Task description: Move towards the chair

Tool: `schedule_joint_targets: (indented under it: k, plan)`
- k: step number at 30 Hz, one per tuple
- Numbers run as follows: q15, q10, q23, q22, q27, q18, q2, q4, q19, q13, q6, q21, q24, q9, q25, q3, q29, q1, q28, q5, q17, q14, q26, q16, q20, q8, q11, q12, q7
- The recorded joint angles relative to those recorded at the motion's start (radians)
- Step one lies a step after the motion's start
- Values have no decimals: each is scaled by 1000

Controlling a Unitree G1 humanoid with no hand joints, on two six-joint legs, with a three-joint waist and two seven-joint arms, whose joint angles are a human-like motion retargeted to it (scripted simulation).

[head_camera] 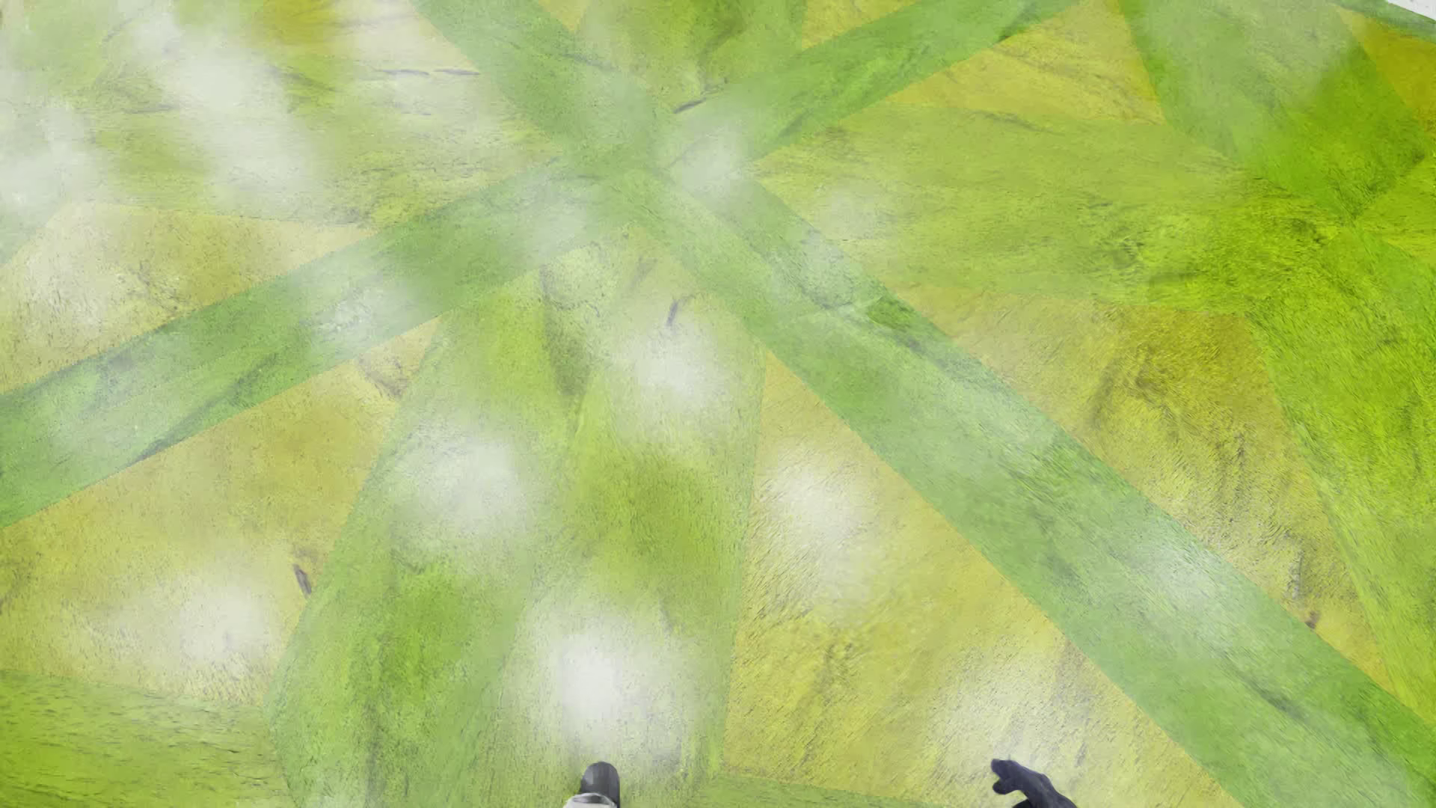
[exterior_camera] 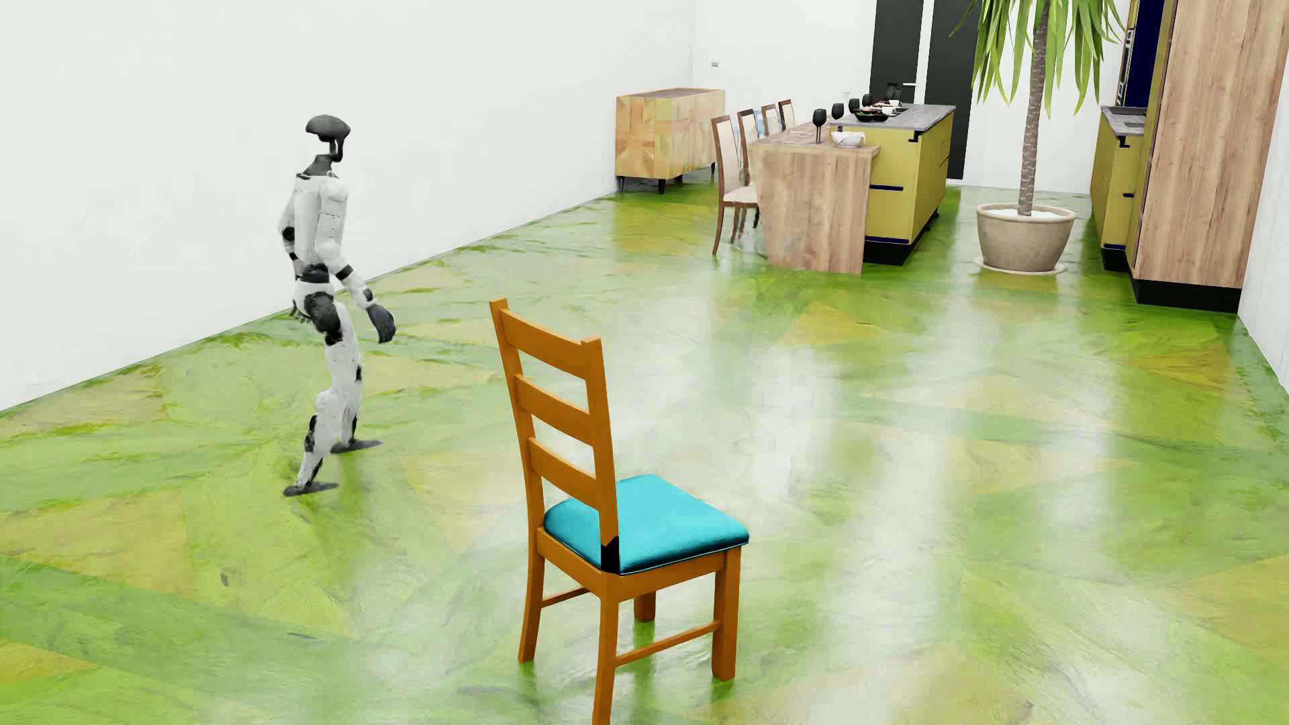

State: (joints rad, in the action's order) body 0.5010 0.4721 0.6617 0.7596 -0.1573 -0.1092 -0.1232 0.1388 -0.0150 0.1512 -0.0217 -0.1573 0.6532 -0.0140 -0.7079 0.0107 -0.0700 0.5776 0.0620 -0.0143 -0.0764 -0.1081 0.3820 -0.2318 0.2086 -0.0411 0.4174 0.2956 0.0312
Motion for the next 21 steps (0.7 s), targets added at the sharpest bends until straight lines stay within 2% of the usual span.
schedule_joint_targets:
  k: [2, 3, 4, 7, 8, 10, 12, 13, 14, 18, 19, 20, 21]
  plan:
    - [7, 42, 17, -9, -16, 36, 8, -14, -19, 13, 7, 5, 8, 1, 4, 4, 6, -38, -20, 44, -14, -38, 5, 16, -16, 34, 60, -19, -59]
    - [-23, 57, 25, -11, -26, 47, -7, -24, -27, 29, 14, -1, 17, -1, 11, 6, 4, -62, -37, 66, -12, -66, 10, 22, -19, 46, 132, -39, -86]
    - [-81, 63, 33, -15, -35, 50, -45, -33, -38, 46, 22, -7, 30, -5, 18, 9, 5, -87, -49, 86, -8, -94, 13, 26, -16, 63, 235, -62, -112]
    - [-340, 52, 45, -54, -57, 71, -246, -55, -67, 90, 46, 16, 87, -17, 12, 21, 45, -177, -56, 108, -9, -159, -22, 14, 14, 154, 626, -134, -195]
    - [-350, 47, 43, -77, -58, 76, -314, -54, -67, 104, 55, 24, 93, -21, 8, 25, 61, -210, -61, 141, -9, -179, -36, 2, 20, 129, 721, -157, -224]
    - [-329, 32, 46, -131, -63, 81, -425, -53, -27, 125, 70, 26, 88, -25, 10, 42, 71, -271, -67, 218, 2, -215, -53, -27, 21, 18, 779, -200, -275]
    - [-307, 6, 46, -199, -68, 82, -505, -57, -40, 142, 76, 17, 86, -21, 12, 65, 82, -330, -67, 228, 2, -251, -67, -47, 14, -85, 691, -234, -321]
    - [-303, -7, 43, -239, -70, 80, -537, -60, -63, 149, 77, 9, 84, -18, 13, 73, 83, -361, -70, 209, 0, -273, -76, -51, 5, -120, 609, -246, -347]
    - [-299, -17, 39, -277, -73, 77, -556, -64, -108, 156, 77, -6, 76, -14, 19, 79, 76, -392, -77, 193, -1, -296, -85, -51, -3, -157, 506, -258, -372]
    - [-324, -49, 40, -308, -97, 40, -510, -78, -140, 188, 74, -62, 19, 5, 48, 92, 37, -498, -81, 166, 36, -362, -88, -45, 35, -395, 42, -355, -436]
    - [-341, -45, 48, -284, -98, 24, -492, -76, -56, 200, 70, -60, 17, 8, 44, 96, 45, -525, -82, 153, 43, -370, -83, -39, 53, -407, 14, -378, -442]
    - [-323, -22, 57, -248, -98, 2, -480, -71, 76, 211, 66, -54, 18, 9, 38, 100, 57, -549, -90, 142, 47, -367, -76, -29, 71, -397, 38, -395, -441]
    - [-301, 25, 68, -200, -99, -25, -466, -57, 165, 218, 62, -48, 17, 10, 30, 104, 69, -561, -104, 131, 52, -340, -66, -14, 84, -382, 67, -405, -433]
